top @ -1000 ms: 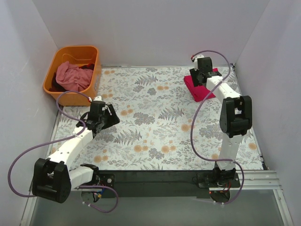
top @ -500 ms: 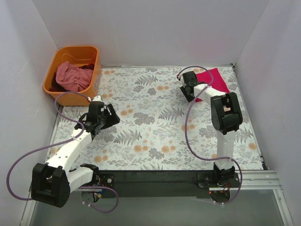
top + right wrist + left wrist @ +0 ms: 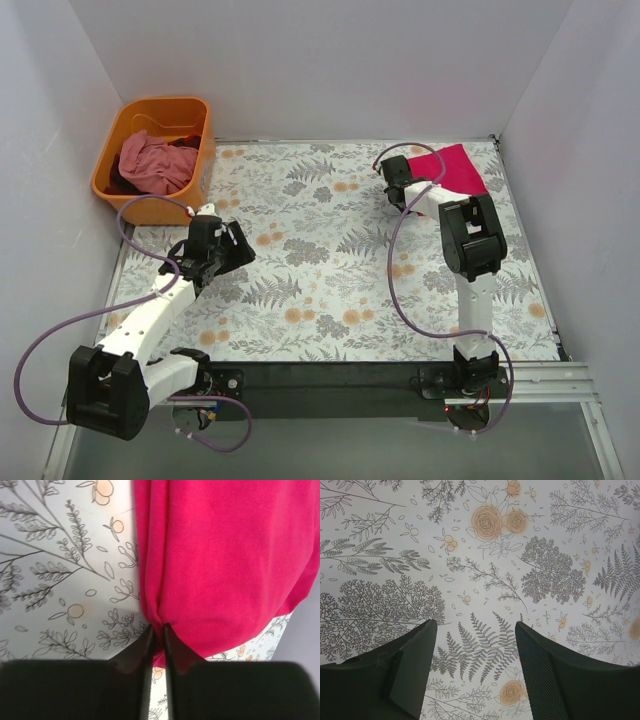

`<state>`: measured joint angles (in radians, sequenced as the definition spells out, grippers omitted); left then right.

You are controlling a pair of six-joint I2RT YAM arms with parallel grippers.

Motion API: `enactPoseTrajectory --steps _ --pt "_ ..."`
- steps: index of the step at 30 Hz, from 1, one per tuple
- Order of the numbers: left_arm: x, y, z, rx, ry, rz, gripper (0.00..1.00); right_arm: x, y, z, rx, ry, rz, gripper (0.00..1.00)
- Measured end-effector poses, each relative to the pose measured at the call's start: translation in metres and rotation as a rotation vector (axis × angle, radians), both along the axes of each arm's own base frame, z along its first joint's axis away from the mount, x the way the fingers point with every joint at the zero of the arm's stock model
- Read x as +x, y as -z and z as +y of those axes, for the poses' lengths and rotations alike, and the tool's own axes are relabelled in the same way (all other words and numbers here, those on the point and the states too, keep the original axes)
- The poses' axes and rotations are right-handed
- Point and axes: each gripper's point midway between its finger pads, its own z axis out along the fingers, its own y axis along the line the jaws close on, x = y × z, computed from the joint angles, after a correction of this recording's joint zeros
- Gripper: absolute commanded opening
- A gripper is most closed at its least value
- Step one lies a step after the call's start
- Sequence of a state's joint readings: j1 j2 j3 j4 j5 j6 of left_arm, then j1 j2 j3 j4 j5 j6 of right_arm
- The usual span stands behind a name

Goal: Fold and stack the t-shirts
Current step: Neatly place the folded tshirt to the corner

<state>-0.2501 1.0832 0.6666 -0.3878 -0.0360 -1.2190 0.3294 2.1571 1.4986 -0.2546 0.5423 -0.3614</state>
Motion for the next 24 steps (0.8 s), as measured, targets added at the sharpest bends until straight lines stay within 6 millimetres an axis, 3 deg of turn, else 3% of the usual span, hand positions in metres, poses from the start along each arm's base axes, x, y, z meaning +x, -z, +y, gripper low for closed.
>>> enactPoseTrajectory --steps 2,3,8,19,24 --pt "0.0 0.001 0.0 0.0 0.001 0.003 0.62 0.004 0.002 -0.004 -0.028 0.012 -0.011 0.02" --pt "-0.001 0.002 0.0 -0.001 0.002 0.005 0.62 0.006 0.001 -0.006 -0.044 0.019 -0.018 0.01" --pt "-0.002 0.008 -0.002 -0.003 0.008 0.028 0.62 0.026 0.001 -0.016 -0.132 0.047 -0.059 0.01" --pt "-0.005 0.031 -0.002 0.014 0.012 0.109 0.62 0.101 -0.004 -0.055 -0.14 0.154 -0.18 0.01" --pt "-0.005 0.034 -0.002 0.017 0.012 0.119 0.62 0.116 -0.004 -0.071 -0.159 0.193 -0.207 0.01"
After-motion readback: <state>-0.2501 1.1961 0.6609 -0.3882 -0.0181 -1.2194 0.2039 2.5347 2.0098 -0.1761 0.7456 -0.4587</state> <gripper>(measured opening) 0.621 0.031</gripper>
